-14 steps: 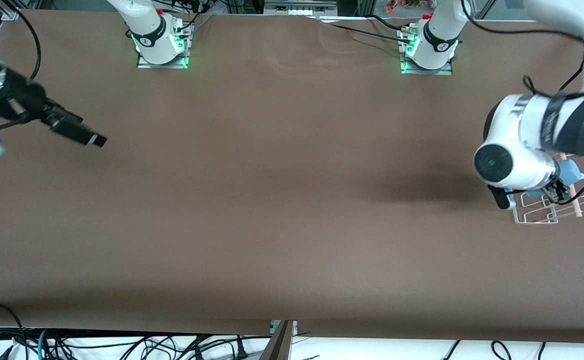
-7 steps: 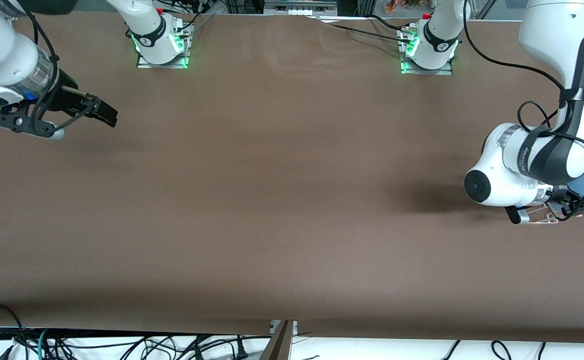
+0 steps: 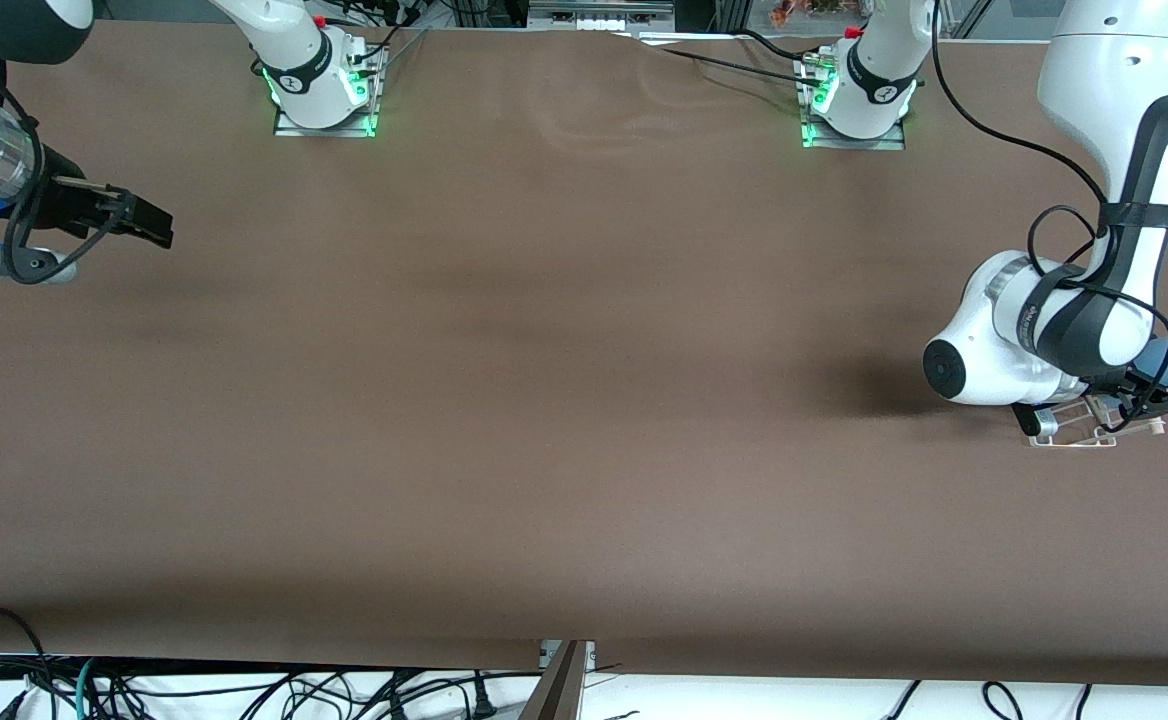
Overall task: Transfer cup to left arm and place on rack
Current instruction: 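Lower the cup with the left gripper onto the wire rack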
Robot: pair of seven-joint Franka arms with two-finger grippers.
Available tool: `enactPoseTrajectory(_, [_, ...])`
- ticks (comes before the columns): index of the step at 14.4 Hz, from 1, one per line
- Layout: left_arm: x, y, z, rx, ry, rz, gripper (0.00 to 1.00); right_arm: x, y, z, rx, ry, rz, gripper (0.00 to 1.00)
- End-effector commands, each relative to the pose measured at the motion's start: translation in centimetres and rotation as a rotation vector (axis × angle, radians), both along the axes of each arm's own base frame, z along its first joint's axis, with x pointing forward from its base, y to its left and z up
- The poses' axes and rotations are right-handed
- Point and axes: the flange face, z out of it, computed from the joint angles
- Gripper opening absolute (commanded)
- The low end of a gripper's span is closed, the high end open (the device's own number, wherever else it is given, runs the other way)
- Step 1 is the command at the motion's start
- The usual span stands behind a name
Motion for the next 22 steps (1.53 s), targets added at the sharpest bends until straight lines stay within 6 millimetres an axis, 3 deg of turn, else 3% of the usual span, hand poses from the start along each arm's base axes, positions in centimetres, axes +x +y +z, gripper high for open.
enactPoseTrajectory(1, [0.1,0.2,-0.8,0.019,-0.026,-0.021,0.08,-0.3,0.5,-0.6,0.025,0.029,0.042,0.99])
enactPoseTrajectory(3, [0.0,0.2,-1.8,0.017,-0.035,-0.017,0.08,0.5,-0.5,-0.6,0.058,0.001,0.021,0.99])
enactPoseTrajectory(5, [0.0,0.3,-2.0,0.017,-0.032,-0.015,0.08,0.8,-3.9,-0.4,0.105,-0.027,-0.052,0.99])
enactPoseTrajectory(13, [0.1,1.0,-2.8,0.000,-0.059,-0.011,0.10,0.6,-3.9,0.3,0.124,-0.034,-0.006,0.99])
enactPoseTrajectory(14, [0.1,1.1,-2.8,-0.001,-0.059,-0.010,0.17,0.8,-3.5,0.6,0.124,-0.040,0.002,0.99])
enactPoseTrajectory(15, [0.1,1.0,-2.9,0.000,-0.065,-0.009,0.49,0.9,-2.8,0.8,0.124,-0.042,0.015,0.99])
enactPoseTrajectory(16, [0.1,0.8,-3.4,0.001,-0.063,-0.009,0.99,0.9,-2.7,0.8,0.124,-0.042,0.019,0.99])
enactPoseTrajectory(19, [0.4,0.7,-3.0,0.001,-0.079,-0.008,1.00,0.7,-0.3,1.2,0.117,-0.047,0.058,0.99])
enactPoseTrajectory(22, [1.0,0.7,-1.8,-0.014,-0.119,0.011,1.00,1.5,0.4,2.3,0.122,-0.072,0.077,0.99])
